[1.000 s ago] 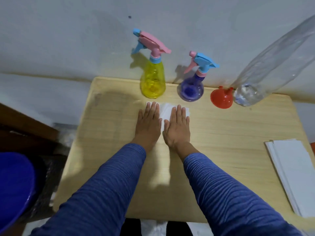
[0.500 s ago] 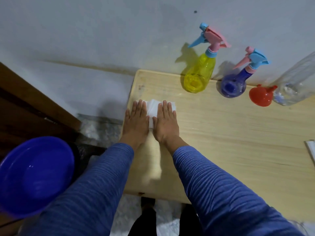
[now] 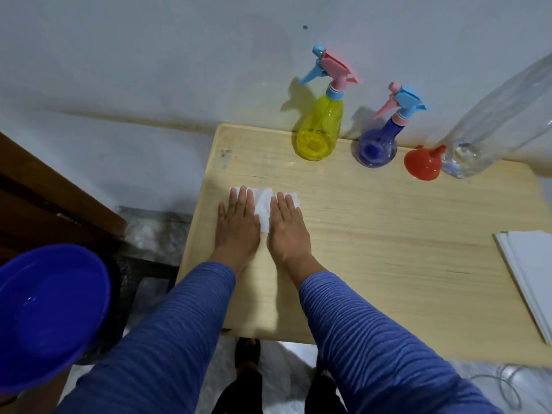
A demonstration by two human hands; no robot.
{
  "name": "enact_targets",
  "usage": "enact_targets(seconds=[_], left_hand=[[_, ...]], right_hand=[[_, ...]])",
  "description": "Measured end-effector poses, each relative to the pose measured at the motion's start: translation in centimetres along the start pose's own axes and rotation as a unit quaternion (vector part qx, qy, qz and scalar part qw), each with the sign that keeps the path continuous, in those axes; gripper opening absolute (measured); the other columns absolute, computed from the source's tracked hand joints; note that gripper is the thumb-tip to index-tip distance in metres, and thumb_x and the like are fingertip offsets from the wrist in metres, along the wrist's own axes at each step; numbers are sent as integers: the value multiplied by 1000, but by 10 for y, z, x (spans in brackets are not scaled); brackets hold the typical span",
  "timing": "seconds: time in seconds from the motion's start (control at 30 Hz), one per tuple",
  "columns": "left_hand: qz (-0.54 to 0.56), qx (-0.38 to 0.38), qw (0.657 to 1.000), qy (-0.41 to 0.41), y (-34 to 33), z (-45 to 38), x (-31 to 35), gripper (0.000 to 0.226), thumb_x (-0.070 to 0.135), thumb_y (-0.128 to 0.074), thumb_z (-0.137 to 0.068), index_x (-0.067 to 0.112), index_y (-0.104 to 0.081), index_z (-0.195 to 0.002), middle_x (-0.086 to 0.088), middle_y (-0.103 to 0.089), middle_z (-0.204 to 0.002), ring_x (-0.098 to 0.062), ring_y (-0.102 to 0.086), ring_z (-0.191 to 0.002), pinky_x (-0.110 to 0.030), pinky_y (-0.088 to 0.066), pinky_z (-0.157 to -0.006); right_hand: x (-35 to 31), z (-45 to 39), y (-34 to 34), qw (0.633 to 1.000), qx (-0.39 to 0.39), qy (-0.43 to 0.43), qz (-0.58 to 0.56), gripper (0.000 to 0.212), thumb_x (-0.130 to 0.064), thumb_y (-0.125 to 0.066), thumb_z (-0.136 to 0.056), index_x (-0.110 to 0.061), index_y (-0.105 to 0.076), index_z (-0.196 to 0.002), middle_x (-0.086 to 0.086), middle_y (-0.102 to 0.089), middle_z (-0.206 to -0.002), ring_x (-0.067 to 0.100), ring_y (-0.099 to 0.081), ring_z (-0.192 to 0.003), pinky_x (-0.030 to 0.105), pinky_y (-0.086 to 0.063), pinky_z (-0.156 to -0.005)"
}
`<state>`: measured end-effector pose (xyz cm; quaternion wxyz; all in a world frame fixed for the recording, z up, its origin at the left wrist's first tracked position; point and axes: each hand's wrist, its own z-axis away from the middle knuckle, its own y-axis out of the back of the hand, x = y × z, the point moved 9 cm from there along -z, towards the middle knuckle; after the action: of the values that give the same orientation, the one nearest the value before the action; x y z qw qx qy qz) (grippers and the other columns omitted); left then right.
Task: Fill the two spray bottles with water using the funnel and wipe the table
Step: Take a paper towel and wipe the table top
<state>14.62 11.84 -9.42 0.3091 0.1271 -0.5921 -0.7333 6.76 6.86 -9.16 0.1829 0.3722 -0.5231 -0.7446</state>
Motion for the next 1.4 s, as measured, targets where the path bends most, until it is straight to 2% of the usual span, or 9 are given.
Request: enact_targets(seconds=[0.27, 0.57, 0.63, 0.73, 0.87, 1.07, 1.13, 1.27, 1.4], left_hand=[[-7, 2, 1000, -28, -16, 7, 82, 56, 25, -17, -102, 8, 11, -147, -6, 15, -157, -22, 17, -143, -40, 5, -115], [10, 1, 997, -71, -42, 12, 228, 57, 25, -19, -102, 10, 12, -147, -5, 15, -157, -22, 17, -143, -41, 5, -115], [4, 4, 996, -85, -47, 11, 262, 56, 25, -19, -102, 10, 11, -147, -6, 14, -157, -23, 16, -143, -42, 4, -115], [-13, 8, 994, -110, -56, 13, 308, 56, 25, -19, -102, 9, 10, -147, -7, 12, -157, -24, 15, -144, -43, 2, -115], [-15, 4, 991, -133, -66, 18, 351, 56, 25, -19, -102, 9, 9, -147, -7, 10, -158, -24, 13, -144, -44, 1, -115], [-30, 9, 982, -188, -78, 39, 394, 56, 27, -20, -102, 7, 5, -148, -10, 4, -158, -26, 7, -145, -46, -1, -115], [-27, 6, 981, -193, -81, 46, 397, 55, 27, -18, -101, 6, -2, -148, -12, -2, -157, -28, 2, -145, -47, -5, -115], [-9, 30, 976, -215, -80, 62, 389, 55, 26, -24, -91, -2, -43, -135, -19, -45, -141, -35, -41, -131, -54, -35, -101], [-18, 38, 970, -240, -77, 77, 363, 52, 25, -28, -90, -2, -49, -130, -18, -51, -135, -34, -48, -126, -55, -40, -97]], right_hand=[[75, 28, 22, 1000, 11, -17, 12, 51, -17, -21, -101, -6, -4, -149, 11, 1, -159, 24, 7, -147, 33, 8, -118], [209, 69, 68, 998, 18, -63, 18, 53, -28, -21, -103, -8, -3, -149, 7, 3, -159, 22, 8, -147, 31, 9, -116], [238, 80, 78, 997, 22, -75, 26, 52, -26, -14, -101, -8, -3, -149, 8, 3, -159, 22, 7, -147, 32, 8, -117], [277, 97, 94, 995, 34, -91, 25, 66, -32, 8, -89, -7, -3, -149, 9, 2, -159, 23, 6, -147, 33, 6, -117], [317, 115, 105, 992, 36, -119, 17, 51, -14, -17, -101, -7, -2, -149, 9, 3, -159, 22, 8, -147, 33, 6, -118], [351, 148, 113, 984, 42, -171, 3, 52, -17, -19, -101, -7, -1, -149, 8, 5, -159, 22, 10, -146, 33, 7, -118], [353, 161, 113, 981, 44, -187, -1, 53, -17, -19, -101, -7, 0, -149, 9, 6, -159, 22, 11, -146, 33, 7, -118], [344, 176, 104, 975, 48, -214, -13, 53, -20, -19, -101, -5, -1, -149, 10, 5, -159, 22, 11, -146, 34, 8, -117], [317, 181, 91, 973, 48, -225, -21, 54, -19, -20, -100, -5, 1, -148, 11, 7, -158, 23, 12, -146, 34, 8, -118]])
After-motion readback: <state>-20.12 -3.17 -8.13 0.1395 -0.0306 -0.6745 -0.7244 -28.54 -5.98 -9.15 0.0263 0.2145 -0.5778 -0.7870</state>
